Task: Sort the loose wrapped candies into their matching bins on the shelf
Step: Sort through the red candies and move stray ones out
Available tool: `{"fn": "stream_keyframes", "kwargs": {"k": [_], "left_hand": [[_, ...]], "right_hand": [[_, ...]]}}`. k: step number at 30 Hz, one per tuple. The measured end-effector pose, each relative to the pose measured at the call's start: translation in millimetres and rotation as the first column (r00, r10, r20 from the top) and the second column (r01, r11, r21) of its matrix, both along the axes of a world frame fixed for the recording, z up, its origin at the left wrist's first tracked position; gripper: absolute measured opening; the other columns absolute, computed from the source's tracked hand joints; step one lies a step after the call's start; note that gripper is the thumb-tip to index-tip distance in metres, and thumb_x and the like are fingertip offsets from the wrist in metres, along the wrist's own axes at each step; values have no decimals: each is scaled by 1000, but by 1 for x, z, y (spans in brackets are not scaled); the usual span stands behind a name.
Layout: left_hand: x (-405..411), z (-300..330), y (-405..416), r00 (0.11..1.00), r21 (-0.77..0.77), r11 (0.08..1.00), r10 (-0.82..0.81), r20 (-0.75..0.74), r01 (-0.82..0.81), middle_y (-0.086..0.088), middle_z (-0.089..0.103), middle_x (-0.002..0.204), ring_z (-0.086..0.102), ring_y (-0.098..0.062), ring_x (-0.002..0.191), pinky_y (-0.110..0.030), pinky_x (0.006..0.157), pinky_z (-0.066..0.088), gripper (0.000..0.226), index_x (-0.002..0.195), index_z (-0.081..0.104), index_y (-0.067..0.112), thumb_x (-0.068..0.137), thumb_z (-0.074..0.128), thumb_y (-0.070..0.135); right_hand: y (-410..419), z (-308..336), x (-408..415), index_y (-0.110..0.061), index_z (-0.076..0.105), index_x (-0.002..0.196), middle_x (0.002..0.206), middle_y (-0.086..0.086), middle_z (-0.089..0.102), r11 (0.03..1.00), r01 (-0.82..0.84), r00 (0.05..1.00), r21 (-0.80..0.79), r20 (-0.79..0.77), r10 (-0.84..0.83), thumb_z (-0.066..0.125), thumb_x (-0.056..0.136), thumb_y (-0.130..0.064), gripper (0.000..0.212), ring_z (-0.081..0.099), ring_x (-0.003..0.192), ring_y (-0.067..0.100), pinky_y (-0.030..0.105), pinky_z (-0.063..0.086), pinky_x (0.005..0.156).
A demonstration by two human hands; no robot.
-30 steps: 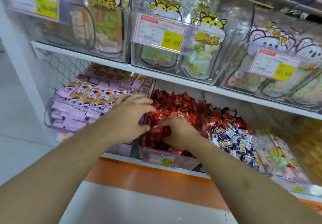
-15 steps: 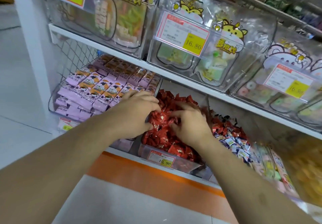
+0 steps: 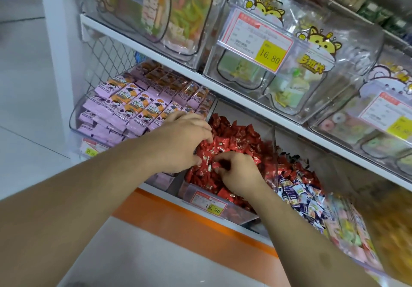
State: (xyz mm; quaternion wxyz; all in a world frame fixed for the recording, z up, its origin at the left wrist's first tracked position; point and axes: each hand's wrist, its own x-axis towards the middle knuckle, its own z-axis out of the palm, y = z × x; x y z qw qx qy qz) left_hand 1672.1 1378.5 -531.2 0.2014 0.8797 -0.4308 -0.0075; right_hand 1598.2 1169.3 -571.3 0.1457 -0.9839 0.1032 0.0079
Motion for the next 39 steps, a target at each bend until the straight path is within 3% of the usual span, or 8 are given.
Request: {"fn": "stream_keyframes", "kwargs": {"k": [7, 11, 16, 18, 22, 28, 35, 39], "left_hand": [[0, -1, -1, 1000, -4, 1000, 8, -1, -8, 22, 35, 159, 7, -2, 152, -35, 122, -9, 53, 137, 58, 39, 87, 78, 41], [1, -3, 0, 1000, -17, 1000, 2, 3, -2, 21, 37, 158, 7, -2, 152, -33, 121, -10, 51, 134, 60, 38, 87, 78, 42], [2, -4, 0, 1000, -26, 1000, 2, 7, -2, 21, 38, 156, 8, -2, 151, -31, 120, -9, 50, 133, 61, 38, 86, 79, 41], [2, -4, 1, 1000, -28, 1000, 0, 11, 0, 21, 38, 156, 8, -2, 151, -30, 119, -9, 50, 133, 61, 38, 86, 79, 40], [1, -4, 0, 1000, -25, 1000, 5, 17, -5, 21, 39, 156, 9, -2, 151, -30, 119, -9, 50, 133, 61, 38, 87, 78, 40], [-1, -2, -2, 1000, 10, 1000, 14, 28, -15, 22, 38, 156, 8, -3, 151, -34, 121, -8, 48, 132, 61, 39, 88, 77, 41], [-1, -2, -4, 999, 33, 999, 26, 29, -27, 24, 38, 154, 9, -3, 152, -37, 122, -6, 44, 129, 62, 42, 88, 76, 42], [-1, -3, -4, 999, 27, 999, 28, 27, -29, 26, 39, 153, 10, -3, 152, -36, 121, -5, 43, 127, 63, 43, 86, 78, 43]], "right_hand": [[7, -11, 8, -29, 78, 115, 120, -5, 73, 999, 15, 1000, 37, -26, -14, 73, 95, -28, 21, 66, 107, 13, 23, 51, 94], [12, -15, 15, -31, 82, 88, 94, -10, 75, 997, 75, 997, 26, -19, -74, 76, 88, -24, 9, 68, 80, 7, 29, 62, 75], [14, -10, 13, -25, 78, 70, 80, -13, 69, 994, 91, 996, 58, 12, -92, 66, 87, -4, 29, 67, 68, 8, 24, 61, 62], [11, -3, 8, -24, 78, 71, 82, -14, 68, 986, 106, 990, 126, 80, -117, 67, 89, -4, 29, 66, 70, 5, 13, 53, 60], [6, 15, -8, -31, 77, 79, 82, -15, 73, 938, 99, 968, 332, 186, -168, 76, 91, -19, 18, 66, 79, -1, 14, 51, 68], [0, 27, -34, -24, 71, 86, 69, 17, 61, 824, 79, 939, 560, 235, -250, 68, 97, -13, 16, 45, 58, 16, 33, 41, 57], [-6, 44, -62, -18, 68, 92, 76, 21, 57, 769, 48, 896, 638, 313, -315, 67, 97, -6, 12, 59, 70, 24, 39, 59, 71], [-20, 61, -83, -20, 68, 95, 79, 10, 66, 808, 100, 822, 581, 410, -396, 67, 98, -11, 9, 60, 67, 24, 30, 52, 61]]}}
